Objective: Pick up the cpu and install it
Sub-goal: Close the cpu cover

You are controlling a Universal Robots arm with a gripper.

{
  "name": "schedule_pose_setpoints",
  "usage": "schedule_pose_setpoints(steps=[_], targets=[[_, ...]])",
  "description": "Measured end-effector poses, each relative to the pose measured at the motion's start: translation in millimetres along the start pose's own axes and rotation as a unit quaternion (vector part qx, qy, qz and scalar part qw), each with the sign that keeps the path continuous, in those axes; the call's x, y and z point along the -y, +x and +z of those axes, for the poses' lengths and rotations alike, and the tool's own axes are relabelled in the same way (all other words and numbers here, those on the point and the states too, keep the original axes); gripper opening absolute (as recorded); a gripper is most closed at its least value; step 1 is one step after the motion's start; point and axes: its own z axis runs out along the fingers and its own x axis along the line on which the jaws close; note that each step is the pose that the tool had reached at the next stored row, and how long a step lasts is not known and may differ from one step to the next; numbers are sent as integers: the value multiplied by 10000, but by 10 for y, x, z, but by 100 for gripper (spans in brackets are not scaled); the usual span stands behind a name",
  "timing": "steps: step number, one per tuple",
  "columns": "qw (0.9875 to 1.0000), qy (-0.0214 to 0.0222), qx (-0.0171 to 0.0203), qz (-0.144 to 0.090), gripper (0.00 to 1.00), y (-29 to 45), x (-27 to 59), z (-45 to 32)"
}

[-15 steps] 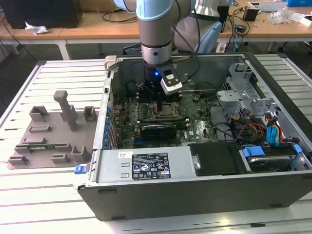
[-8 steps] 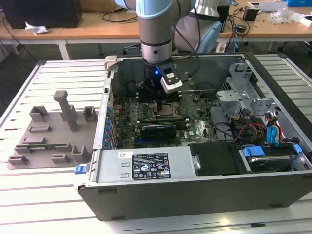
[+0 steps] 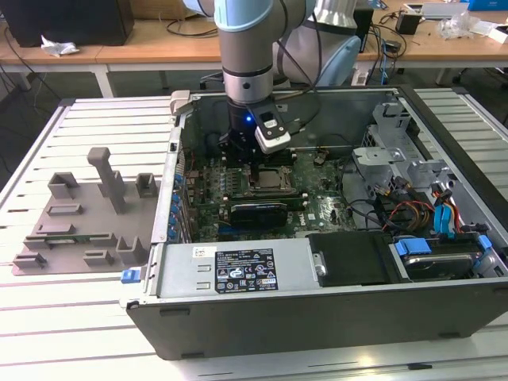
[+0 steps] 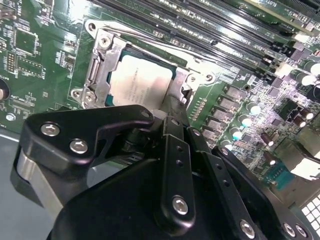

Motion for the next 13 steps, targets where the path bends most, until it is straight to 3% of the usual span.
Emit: schedule_pose_setpoints(steps=[7, 13], targets=[[10000, 3, -1, 0, 11, 14, 2, 38], [10000, 2, -1, -1, 11, -44, -5, 57]])
